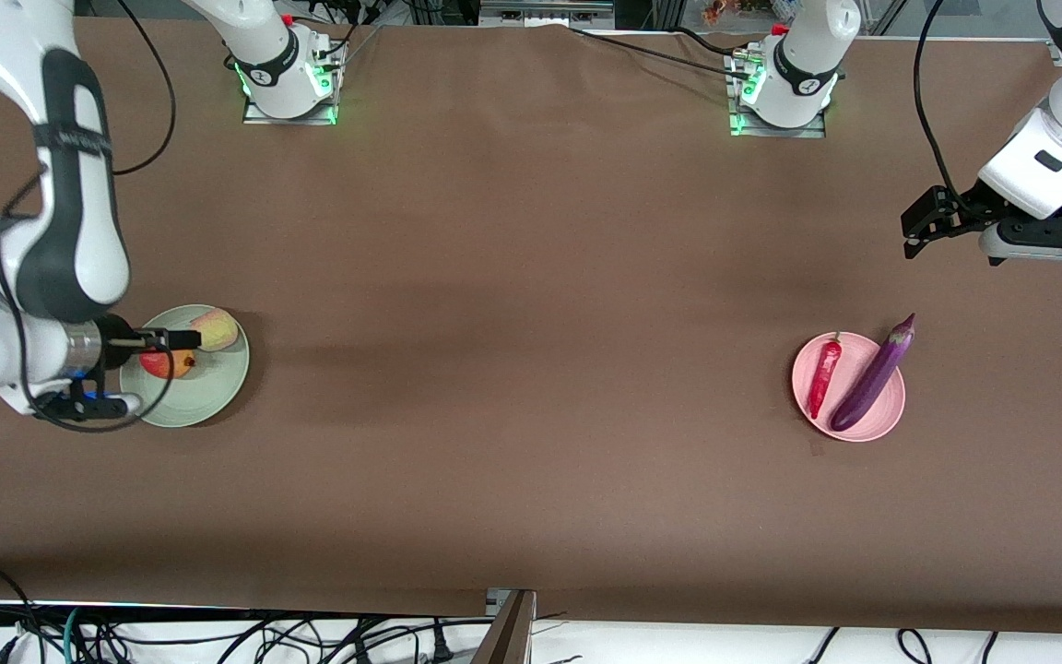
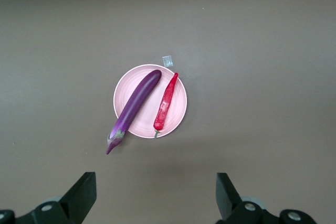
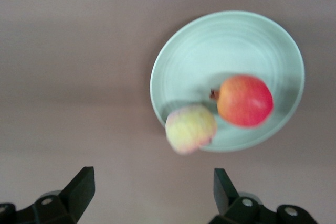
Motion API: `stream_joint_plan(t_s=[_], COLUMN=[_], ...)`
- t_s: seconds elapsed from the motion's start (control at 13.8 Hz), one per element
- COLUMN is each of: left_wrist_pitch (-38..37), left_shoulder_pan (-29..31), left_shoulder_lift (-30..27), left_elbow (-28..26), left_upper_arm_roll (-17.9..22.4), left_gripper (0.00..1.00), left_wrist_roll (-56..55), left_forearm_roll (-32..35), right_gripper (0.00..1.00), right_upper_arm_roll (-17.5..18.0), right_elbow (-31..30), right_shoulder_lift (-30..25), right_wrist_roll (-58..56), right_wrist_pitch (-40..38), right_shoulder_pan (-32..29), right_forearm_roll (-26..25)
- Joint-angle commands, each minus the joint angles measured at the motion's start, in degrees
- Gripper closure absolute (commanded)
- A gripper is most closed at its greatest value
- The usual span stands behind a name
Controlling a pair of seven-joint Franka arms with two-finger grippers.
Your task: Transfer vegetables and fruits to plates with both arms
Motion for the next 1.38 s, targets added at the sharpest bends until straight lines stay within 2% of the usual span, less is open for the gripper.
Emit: stream_joint_plan(t_s=[0.0, 0.22, 0.44, 0.65, 0.8, 0.94, 1.02, 1.31], left_wrist_pitch=[-1.4, -1.5, -1.5, -1.9, -2.0, -2.0, -2.0, -2.0], left_shoulder_pan=[-0.5, -0.5, -0.6, -0.6, -0.6, -0.6, -0.6, -0.8], left_shoulder_lift=[0.9, 0.9, 0.9, 0.9, 0.9, 0.9, 0.9, 0.9], left_elbow=[1.9, 1.9, 1.9, 1.9, 1.9, 1.9, 1.9, 1.9], left_upper_arm_roll=[0.4, 0.4, 0.3, 0.3, 0.3, 0.3, 0.3, 0.2], left_gripper=[0.0, 0.0, 0.0, 0.0, 0.0, 0.0, 0.0, 0.0], left_wrist_roll=[-0.2, -0.2, -0.2, 0.0, 0.0, 0.0, 0.0, -0.2], left_forearm_roll=[-0.8, -0.8, -0.8, -0.7, -0.7, -0.7, -0.7, -0.7], right_gripper=[0.0, 0.0, 0.0, 0.0, 0.0, 0.0, 0.0, 0.0], right_upper_arm_roll=[6.3, 8.2, 9.3, 9.6, 10.8, 13.6, 13.7, 13.7], right_elbow=[-10.9, -16.8, -16.6, -12.6, -12.2, -11.9, -11.9, -10.8], right_shoulder_lift=[-13.6, -23.5, -28.4, -29.9, -30.4, -30.6, -30.5, -30.6], right_wrist_roll=[7.2, 9.1, 8.8, 8.8, 8.2, 8.3, 8.0, 9.5], right_wrist_pitch=[0.5, 0.2, -2.5, -6.4, -6.6, -6.5, -6.9, -10.6], right_shoulder_pan=[-2.7, -3.9, -3.9, -4.0, -4.0, -4.1, -4.5, -5.2], right_forearm_roll=[-4.0, -4.1, -4.1, -7.5, -9.6, -12.6, -13.6, -11.1])
